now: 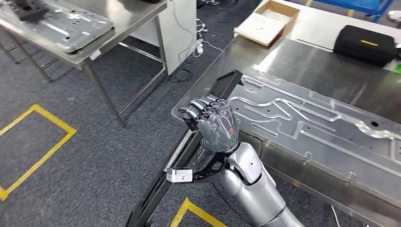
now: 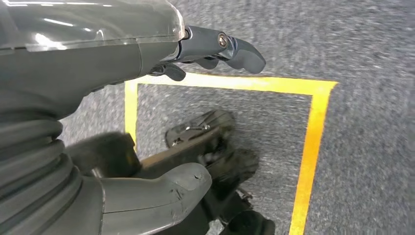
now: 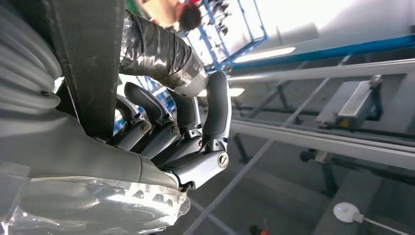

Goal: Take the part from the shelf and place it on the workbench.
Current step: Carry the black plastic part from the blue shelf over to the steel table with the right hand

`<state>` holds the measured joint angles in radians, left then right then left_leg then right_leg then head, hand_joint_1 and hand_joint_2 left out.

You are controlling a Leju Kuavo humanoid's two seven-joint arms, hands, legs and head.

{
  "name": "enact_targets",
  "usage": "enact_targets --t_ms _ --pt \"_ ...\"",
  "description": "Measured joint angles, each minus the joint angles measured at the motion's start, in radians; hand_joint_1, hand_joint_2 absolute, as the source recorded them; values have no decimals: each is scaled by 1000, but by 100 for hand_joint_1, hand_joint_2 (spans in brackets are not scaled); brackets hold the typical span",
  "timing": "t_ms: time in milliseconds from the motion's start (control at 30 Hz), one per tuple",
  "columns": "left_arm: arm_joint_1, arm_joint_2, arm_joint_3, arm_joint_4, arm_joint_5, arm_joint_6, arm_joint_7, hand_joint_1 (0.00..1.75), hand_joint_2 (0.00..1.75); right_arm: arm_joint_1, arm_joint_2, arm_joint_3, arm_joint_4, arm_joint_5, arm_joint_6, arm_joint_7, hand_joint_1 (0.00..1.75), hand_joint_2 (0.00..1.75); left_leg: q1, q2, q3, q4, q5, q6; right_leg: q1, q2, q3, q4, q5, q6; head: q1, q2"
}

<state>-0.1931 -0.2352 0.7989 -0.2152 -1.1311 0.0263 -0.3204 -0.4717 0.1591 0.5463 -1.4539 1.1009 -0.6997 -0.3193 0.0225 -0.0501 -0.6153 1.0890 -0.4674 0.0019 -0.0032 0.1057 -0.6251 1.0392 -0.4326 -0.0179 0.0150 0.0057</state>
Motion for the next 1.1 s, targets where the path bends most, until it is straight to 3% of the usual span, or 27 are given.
enact_targets --t_ms 67,133,200,267,333,367,400,433,500,567,633,667,733,800,833,867,900,933,1000,1067,1100 --pt "0 2 0 0 0 0 0 0 175 1 0 0 0 0 0 0 175 175 -1 -23 18 -46 7 4 -4 22 -9 3 1 12 0 0" --pt "-1 1 0 0 0 -1 0 0 175 3 0 0 0 0 0 0 175 175 0 -3 23 -56 11 10 -6 35 -14 1 4 25 -1 0" --pt "-4 0 0 0 0 -2 0 0 175 2 -1 0 -1 -1 0 0 175 175 5 22 28 -67 17 21 -1 -10 -31 35 -18 36 2 0" --pt "-4 0 0 0 0 -4 0 0 175 0 -1 0 -2 -4 0 -3 175 175 5 48 32 -71 17 27 -2 -74 -84 142 -73 44 5 0" --pt "-1 1 0 0 0 -6 0 0 175 3 -2 -1 -2 -8 0 -5 175 175 3 75 32 -70 15 29 -9 -97 -142 250 -109 50 4 0" --pt "0 1 0 0 -1 -7 0 0 175 5 -2 -1 -2 -9 0 -6 175 175 3 88 33 -70 13 28 -12 -102 -151 262 -101 52 4 0" --pt "0 1 0 0 -1 -8 0 0 175 5 -3 -1 -2 -9 0 -7 175 175 3 101 36 -70 11 26 -14 -107 -138 234 -76 54 4 0" --pt "-1 1 0 0 -1 -10 0 0 175 5 -4 -1 -2 -9 0 -8 175 175 3 112 40 -70 8 24 -16 -119 -106 172 -40 53 5 0" --pt "-4 0 0 0 -2 -12 0 0 175 3 -4 -2 -3 -9 0 -10 175 175 0 130 49 -69 0 15 -8 -165 -38 42 8 45 4 0" --pt "-6 0 -1 0 -3 -13 0 0 175 1 -4 -4 -3 -8 0 -13 175 175 -7 146 56 -70 -7 3 2 -184 -18 -4 13 32 4 0" --pt "-8 0 -1 0 -5 -12 1 0 175 -1 -4 -6 -3 -8 0 -13 175 175 -8 165 63 -73 -13 -9 1 -158 -19 -7 14 20 4 0" --pt "-10 0 -2 0 -6 -12 1 0 175 -2 -4 -7 -3 -8 0 -13 175 175 -7 160 65 -68 -22 -15 -2 -145 -16 -10 15 14 4 0" --pt "-13 0 -2 0 -8 -12 0 0 175 -7 -3 -8 -3 -7 0 -12 175 175 -2 118 42 -3 -67 -21 -8 -122 -10 -17 19 0 3 0" --pt "-12 0 -3 0 -9 -11 1 0 175 -11 -3 -8 -2 -6 0 -12 175 175 -1 71 -18 130 -130 -22 -5 -98 -9 -17 19 -8 3 0" --pt "-10 0 -3 0 -9 -11 2 0 175 -12 -2 -8 0 -6 0 -11 175 175 -1 62 -49 187 -147 -22 -3 -84 -9 -15 18 -10 3 0" --pt "-9 0 -3 0 -9 -11 2 0 175 -11 -2 -8 1 -6 0 -11 175 175 -1 57 -67 213 -144 -21 -1 -68 -9 -13 17 -10 3 0" --pt "-8 0 -3 0 -10 -11 3 0 175 -12 -2 -8 3 -5 0 -11 175 175 -1 55 -68 201 -121 -19 0 -53 -8 -11 17 -11 3 0" --pt "-9 0 -3 0 -10 -10 3 0 175 -13 -2 -8 4 -5 0 -10 175 175 -1 49 -51 151 -82 -16 1 -37 -8 -8 15 -10 3 0" --pt "-12 0 -6 0 -11 -6 3 0 175 -18 -1 -8 5 -4 0 -6 175 175 0 13 -1 19 -15 -7 1 -11 -11 2 12 -5 3 0" --pt "-14 1 -8 0 -12 -3 5 0 175 -22 -1 -8 8 -1 0 -3 175 175 -1 -15 25 -44 2 -1 -2 10 -19 7 12 6 3 0" --pt "-15 1 -8 0 -13 -2 5 0 175 -24 -1 -8 8 -1 0 -1 175 175 -3 -14 28 -49 0 1 -4 20 -23 6 15 12 3 0"
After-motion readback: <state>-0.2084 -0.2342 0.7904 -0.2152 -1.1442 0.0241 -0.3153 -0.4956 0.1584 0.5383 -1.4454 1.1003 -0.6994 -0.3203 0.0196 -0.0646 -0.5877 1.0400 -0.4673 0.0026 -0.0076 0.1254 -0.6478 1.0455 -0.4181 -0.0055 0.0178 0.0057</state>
